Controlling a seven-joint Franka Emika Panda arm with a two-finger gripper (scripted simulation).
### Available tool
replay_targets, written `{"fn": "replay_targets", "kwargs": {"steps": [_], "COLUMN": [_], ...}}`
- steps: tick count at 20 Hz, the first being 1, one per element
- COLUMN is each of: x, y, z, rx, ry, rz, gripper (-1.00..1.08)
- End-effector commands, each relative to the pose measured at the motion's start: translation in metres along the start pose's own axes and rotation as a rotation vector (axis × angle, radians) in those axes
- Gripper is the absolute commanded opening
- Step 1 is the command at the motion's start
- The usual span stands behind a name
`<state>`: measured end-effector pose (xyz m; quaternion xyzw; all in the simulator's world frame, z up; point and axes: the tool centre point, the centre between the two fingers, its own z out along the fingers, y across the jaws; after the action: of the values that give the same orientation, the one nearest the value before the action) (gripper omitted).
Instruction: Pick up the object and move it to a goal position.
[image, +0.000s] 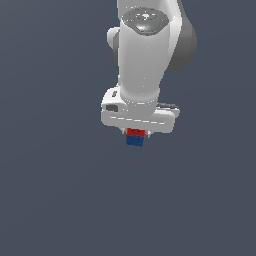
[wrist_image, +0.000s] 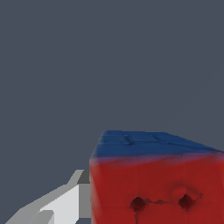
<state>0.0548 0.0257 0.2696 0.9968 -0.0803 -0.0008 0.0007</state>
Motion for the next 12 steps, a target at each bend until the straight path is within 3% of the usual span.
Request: {"fn": "replay_targets", "kwargs": {"steps": [1,12], "x": [0.008,0.038], "y": [-0.006,-0.025], "z": [-0.016,-0.065], "rx": [0.001,0.001], "ry": [0.002,0.002], "rz": [0.000,0.000], "gripper": [-1.00,-1.00]}}
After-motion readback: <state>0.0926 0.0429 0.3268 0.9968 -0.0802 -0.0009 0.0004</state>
